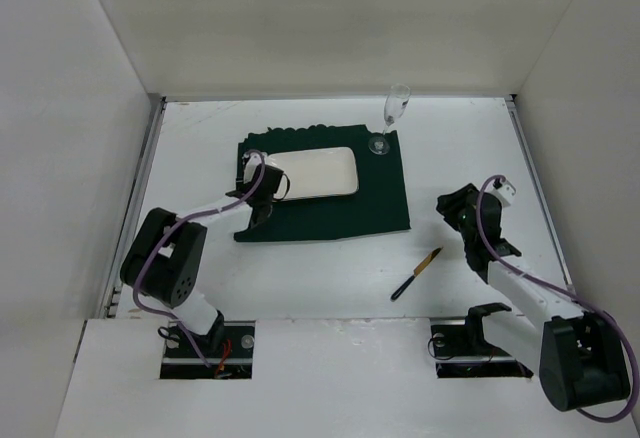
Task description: Set the dinner table for one person
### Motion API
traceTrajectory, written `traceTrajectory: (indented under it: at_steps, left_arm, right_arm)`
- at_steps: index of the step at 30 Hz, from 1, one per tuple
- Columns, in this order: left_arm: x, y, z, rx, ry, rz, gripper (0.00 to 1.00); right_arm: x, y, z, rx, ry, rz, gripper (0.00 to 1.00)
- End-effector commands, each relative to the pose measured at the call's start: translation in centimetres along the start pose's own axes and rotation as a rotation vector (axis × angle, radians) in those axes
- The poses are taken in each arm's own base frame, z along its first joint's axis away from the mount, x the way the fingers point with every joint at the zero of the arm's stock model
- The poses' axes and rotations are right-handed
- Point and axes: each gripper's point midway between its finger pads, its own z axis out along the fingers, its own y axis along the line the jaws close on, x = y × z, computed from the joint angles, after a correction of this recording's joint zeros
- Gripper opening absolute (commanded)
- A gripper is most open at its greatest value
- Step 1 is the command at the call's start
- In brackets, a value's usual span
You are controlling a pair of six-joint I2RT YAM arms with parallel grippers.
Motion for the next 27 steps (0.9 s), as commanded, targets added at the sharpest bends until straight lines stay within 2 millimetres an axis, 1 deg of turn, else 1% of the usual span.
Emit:
traceTrajectory:
  at_steps: [1,5,8,10,12,13,14,15,16,17,18,20,23,24,27]
  left_arm:
    - [-2.0,0.7,-0.9,-0.054,-0.057,0.007,0.35]
    - [-3.2,1.1,-2.3,-0.078,-0.112,-0.007,0.41]
    - [-5.0,1.2,-4.7,-0.063,-0.191,-0.056,0.43]
    - [-6.4,0.8,-6.8,-0.005,-0.252,-0.117,0.43]
    - [-7.1,0.0,-8.4,0.07,-0.285,-0.175,0.41]
    - [-7.2,-0.8,-9.1,0.121,-0.296,-0.205,0.39]
    - [-7.0,-1.6,-9.6,0.171,-0.301,-0.228,0.34]
    - [-6.9,-2.4,-9.9,0.212,-0.304,-0.247,0.27]
    - [-6.5,-3.5,-10.3,0.268,-0.301,-0.262,0.16]
    - [-5.9,-4.8,-10.6,0.325,-0.294,-0.269,0.1]
    - [-5.5,-5.9,-10.9,0.377,-0.294,-0.28,0.07]
    - [-4.8,-7.8,-11.4,0.447,-0.292,-0.293,0.07]
    - [-4.1,-10.1,-12.1,0.529,-0.307,-0.314,0.07]
    - [-4.0,-10.8,-12.4,0.555,-0.316,-0.325,0.08]
    - [-4.1,-11.9,-13.3,0.614,-0.352,-0.356,0.1]
  right_arm:
    - [-2.0,2.7,0.3,-0.068,-0.06,0.002,0.5]
    - [-1.7,2.9,0.5,-0.062,-0.052,-0.014,0.5]
    - [-1.8,2.6,0.6,-0.045,-0.06,-0.03,0.48]
    - [-1.7,2.6,0.7,-0.036,-0.057,-0.041,0.42]
    - [-1.5,3.0,0.7,-0.038,-0.047,-0.06,0.31]
    - [-1.3,3.1,0.6,-0.039,-0.039,-0.073,0.25]
    - [-1.3,3.3,0.5,-0.037,-0.038,-0.085,0.2]
    - [-1.2,3.5,0.4,-0.035,-0.036,-0.098,0.16]
    - [-0.9,3.6,0.4,-0.03,-0.028,-0.114,0.12]
    - [-0.4,3.8,0.2,-0.028,-0.013,-0.132,0.1]
    - [0.6,3.8,-0.1,-0.023,0.018,-0.153,0.08]
    - [2.9,4.1,-1.3,-0.027,0.092,-0.199,0.07]
    - [6.5,4.2,-4.1,-0.04,0.195,-0.281,0.08]
    - [7.3,4.0,-5.1,-0.03,0.229,-0.306,0.09]
    - [8.3,3.1,-8.0,0.002,0.309,-0.354,0.12]
